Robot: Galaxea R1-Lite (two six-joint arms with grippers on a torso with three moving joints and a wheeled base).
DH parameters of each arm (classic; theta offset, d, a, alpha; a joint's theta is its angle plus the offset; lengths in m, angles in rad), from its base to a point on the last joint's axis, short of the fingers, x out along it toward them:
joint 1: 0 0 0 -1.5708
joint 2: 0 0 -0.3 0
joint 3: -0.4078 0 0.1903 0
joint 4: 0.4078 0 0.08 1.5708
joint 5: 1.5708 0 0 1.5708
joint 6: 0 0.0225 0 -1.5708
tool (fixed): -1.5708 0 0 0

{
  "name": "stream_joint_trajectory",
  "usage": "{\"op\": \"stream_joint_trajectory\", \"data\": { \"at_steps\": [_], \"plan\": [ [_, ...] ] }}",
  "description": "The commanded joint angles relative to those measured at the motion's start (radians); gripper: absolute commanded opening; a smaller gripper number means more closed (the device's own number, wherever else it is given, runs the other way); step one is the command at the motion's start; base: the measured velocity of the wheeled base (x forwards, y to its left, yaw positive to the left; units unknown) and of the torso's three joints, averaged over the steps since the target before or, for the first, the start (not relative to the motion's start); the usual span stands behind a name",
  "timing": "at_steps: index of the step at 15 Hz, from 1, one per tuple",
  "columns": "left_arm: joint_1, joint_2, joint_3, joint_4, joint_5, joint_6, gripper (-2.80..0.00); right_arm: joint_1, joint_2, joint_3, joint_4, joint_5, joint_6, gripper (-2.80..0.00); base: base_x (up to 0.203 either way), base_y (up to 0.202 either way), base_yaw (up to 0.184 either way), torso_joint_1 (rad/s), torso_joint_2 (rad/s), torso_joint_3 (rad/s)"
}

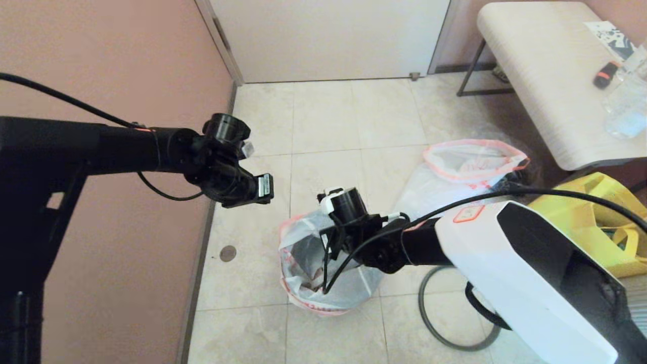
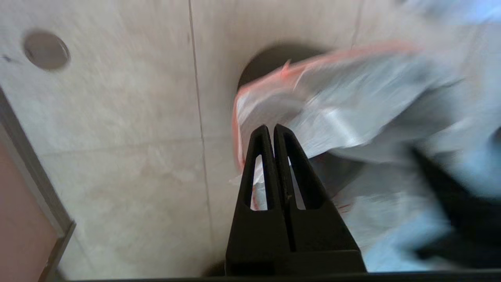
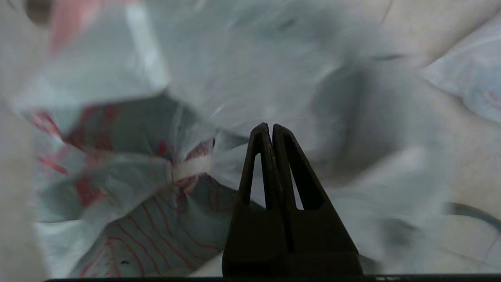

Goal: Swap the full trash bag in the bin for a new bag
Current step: Put the new garbage bag on the trash can

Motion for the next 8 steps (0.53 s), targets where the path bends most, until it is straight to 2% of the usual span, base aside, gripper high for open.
{"op": "stream_joint_trajectory", "data": {
  "at_steps": [1, 5, 8],
  "plan": [
    [0.000, -0.071, -0.013, 0.003, -0.001, -0.012, -2.80, 0.018, 0.105, -0.046, 0.005, -0.013, -0.032, -2.80, 0.000, 0.000, 0.000, 0.000, 0.00, 0.000],
    [-0.016, -0.158, 0.005, 0.006, -0.002, -0.044, -2.80, 0.067, 0.250, -0.059, 0.006, -0.048, -0.130, -2.80, 0.000, 0.000, 0.000, 0.000, 0.00, 0.000],
    [-0.036, -0.183, 0.031, -0.002, -0.003, -0.048, -2.80, 0.045, 0.342, -0.062, -0.072, -0.056, -0.307, -2.80, 0.000, 0.000, 0.000, 0.000, 0.00, 0.000]
  ]
}}
